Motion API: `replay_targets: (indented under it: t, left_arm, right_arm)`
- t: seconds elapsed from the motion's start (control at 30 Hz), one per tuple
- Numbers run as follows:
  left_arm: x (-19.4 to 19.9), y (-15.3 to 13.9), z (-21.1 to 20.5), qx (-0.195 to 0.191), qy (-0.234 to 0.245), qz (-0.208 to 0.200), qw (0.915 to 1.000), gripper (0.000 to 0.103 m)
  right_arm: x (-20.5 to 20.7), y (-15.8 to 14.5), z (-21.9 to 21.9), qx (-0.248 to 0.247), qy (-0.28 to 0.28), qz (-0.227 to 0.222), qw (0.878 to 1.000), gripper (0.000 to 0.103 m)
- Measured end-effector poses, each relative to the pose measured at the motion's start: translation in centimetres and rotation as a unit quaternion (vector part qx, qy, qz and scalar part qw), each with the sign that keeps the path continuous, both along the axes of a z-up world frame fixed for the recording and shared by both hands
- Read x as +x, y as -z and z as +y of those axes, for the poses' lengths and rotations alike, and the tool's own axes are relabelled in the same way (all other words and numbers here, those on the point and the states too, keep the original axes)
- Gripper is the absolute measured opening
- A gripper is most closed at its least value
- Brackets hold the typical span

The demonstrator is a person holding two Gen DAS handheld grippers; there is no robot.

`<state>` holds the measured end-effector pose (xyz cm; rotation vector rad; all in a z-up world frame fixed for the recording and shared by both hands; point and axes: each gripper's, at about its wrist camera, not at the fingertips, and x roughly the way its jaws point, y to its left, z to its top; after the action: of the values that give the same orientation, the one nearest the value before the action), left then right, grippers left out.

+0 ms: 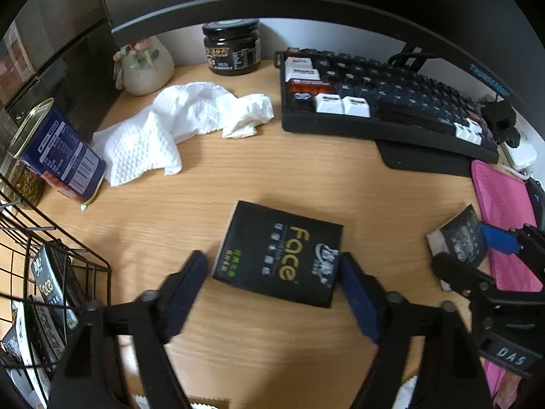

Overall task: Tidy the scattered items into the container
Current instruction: 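Grasp a Face pack with the right gripper while the left grasps another, then carry both Face packs into the wire basket and release them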

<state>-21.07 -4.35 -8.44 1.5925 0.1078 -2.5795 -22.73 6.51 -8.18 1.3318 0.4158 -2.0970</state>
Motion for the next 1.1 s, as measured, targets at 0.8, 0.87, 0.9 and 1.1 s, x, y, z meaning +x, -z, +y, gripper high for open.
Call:
replay_targets:
  t: [0.8, 0.87, 0.9, 1.1]
  left_arm:
    - [8.8, -8.4, -0.3, 0.005, -0.007, 0.079, 0.9969, 0.071]
    - [10.4, -9.6, -1.6, 0.006, -0.018, 0.091, 0.9957, 0.071]
    - [11.3, -10.2, -2.4, 0.005, -0.026, 0.097, 0.9949, 0.071]
    - [16.8, -13.6, -7.6, -0.001, -0.072, 0.129, 0.989, 0.071]
  right_arm:
    - [7.7, -7.2, 0.5, -0.033, -0.031, 0.063, 0.997, 0.062]
    - [9.2, -8.4, -0.4, -0.039, -0.044, 0.072, 0.996, 0.062]
    - [9.8, -9.0, -1.0, -0.041, -0.051, 0.076, 0.995, 0.062]
    - [14.6, -12.3, -5.4, -0.063, -0.099, 0.096, 0.988, 0.062]
